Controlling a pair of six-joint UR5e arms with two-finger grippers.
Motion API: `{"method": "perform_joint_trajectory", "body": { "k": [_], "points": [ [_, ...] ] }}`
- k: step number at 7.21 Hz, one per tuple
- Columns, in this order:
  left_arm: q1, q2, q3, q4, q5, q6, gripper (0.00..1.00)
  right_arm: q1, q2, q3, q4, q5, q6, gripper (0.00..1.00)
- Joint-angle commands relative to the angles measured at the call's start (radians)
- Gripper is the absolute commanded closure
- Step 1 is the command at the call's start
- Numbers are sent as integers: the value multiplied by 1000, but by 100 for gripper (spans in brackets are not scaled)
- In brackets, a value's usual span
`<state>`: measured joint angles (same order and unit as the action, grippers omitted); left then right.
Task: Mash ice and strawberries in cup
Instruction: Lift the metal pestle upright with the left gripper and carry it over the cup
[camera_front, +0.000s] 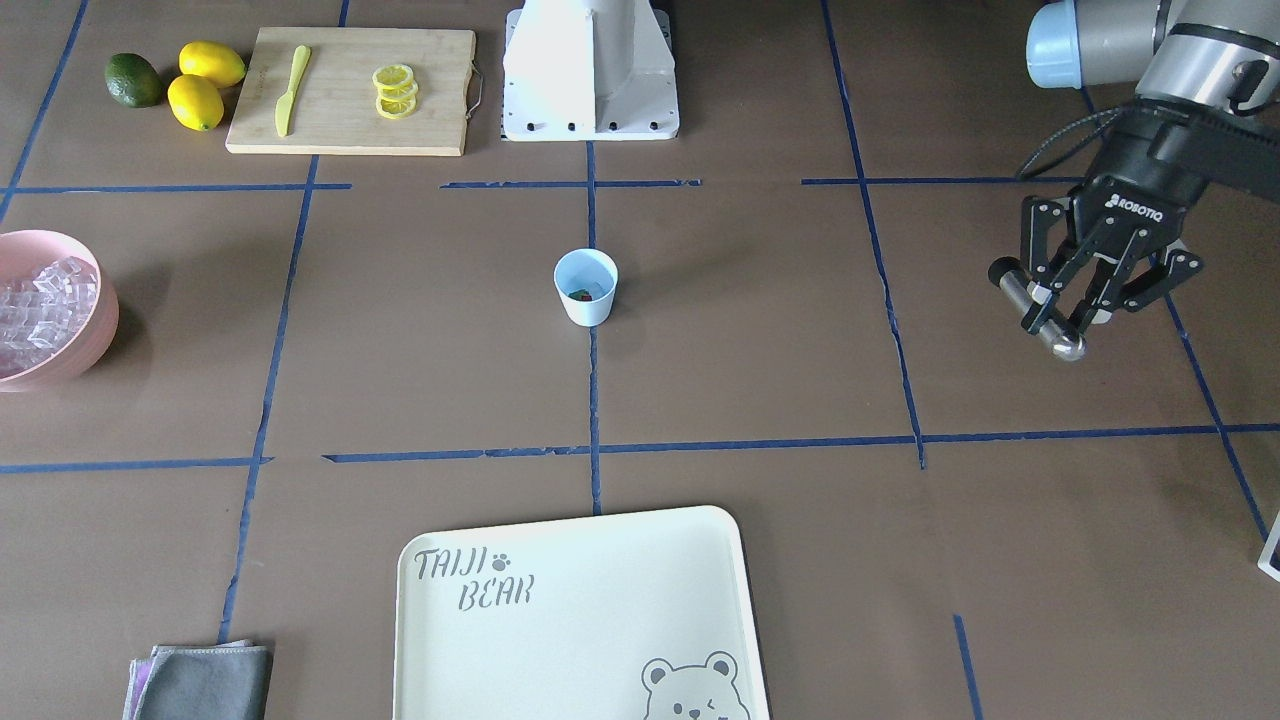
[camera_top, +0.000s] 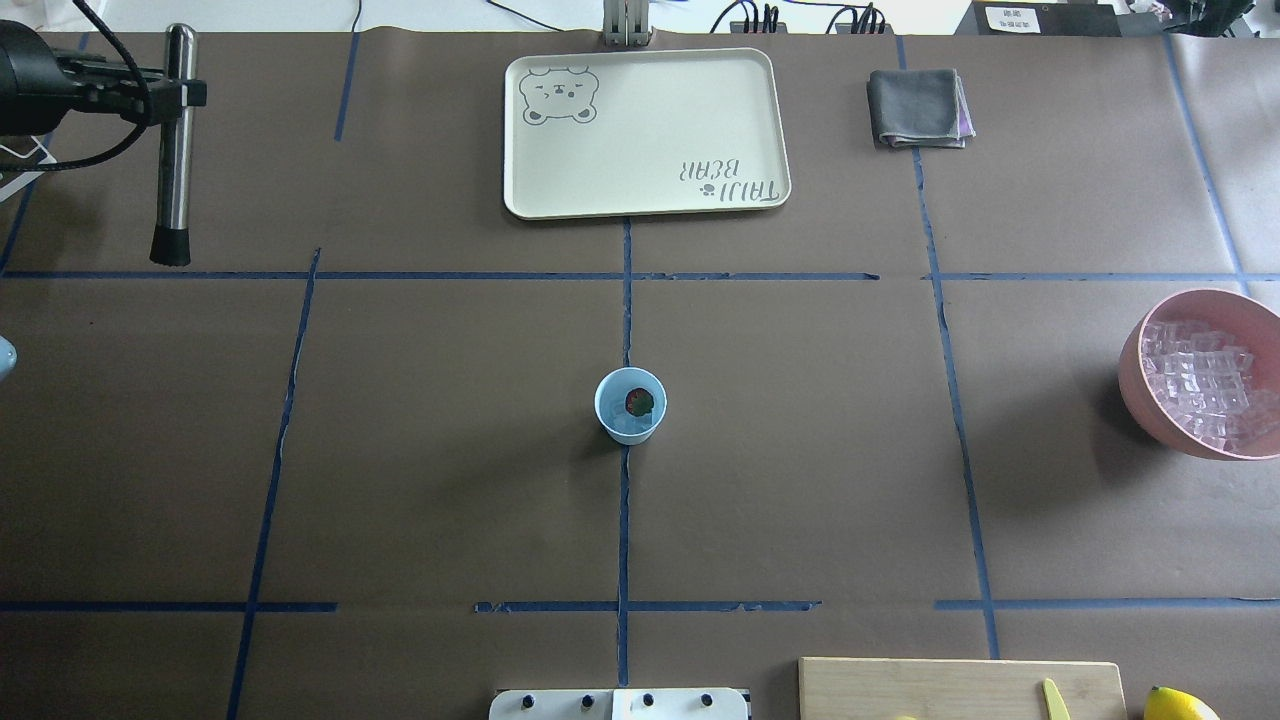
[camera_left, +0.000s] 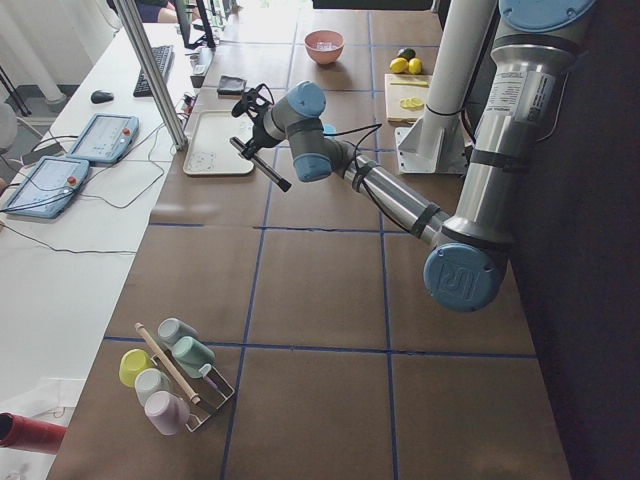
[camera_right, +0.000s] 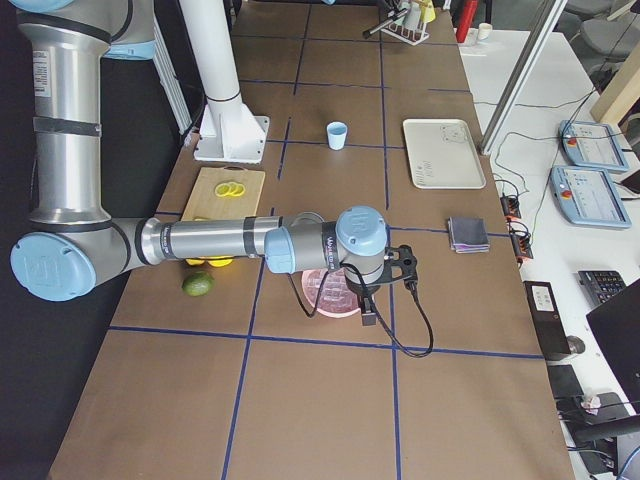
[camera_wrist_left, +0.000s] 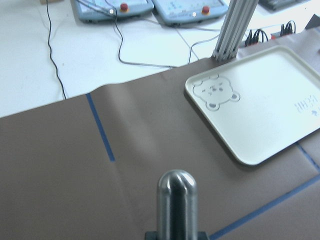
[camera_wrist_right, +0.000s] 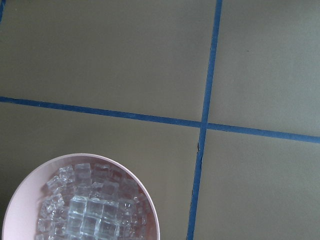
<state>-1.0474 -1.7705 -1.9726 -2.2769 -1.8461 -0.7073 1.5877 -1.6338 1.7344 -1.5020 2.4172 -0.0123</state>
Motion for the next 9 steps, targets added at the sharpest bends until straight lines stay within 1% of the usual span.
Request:
{"method": "perform_joint_trajectory", "body": {
  "k": [1,3,4,5,6,7,8,9],
  "points": [
    [59,8,-101,-71,204,-125,100,0,0,1,-3,3,0,1],
    [217,8,-108,-240,447,-133,100,-2,3,-1,-4,3,0,1],
    [365,-1,-103,-322,641,-117,100,0,3,-2,-4,0,0,1],
    [503,-53,-103,-329,838,-16,100,-2,3,-2,-4,-6,0,1],
    [635,-87,-97,-334,999,108,100,-2,5,-4,-3,-7,-2,1],
    [695,-92,-92,-336,1072,173,100,-2,5,-7,-3,-7,-2,1],
    [722,-118,-74,-336,1084,178,100,-3,5,-6,-3,-7,-2,1],
    [762,-194,7,-354,1128,170,100,-2,5,-7,-3,-7,-2,1]
  ]
}}
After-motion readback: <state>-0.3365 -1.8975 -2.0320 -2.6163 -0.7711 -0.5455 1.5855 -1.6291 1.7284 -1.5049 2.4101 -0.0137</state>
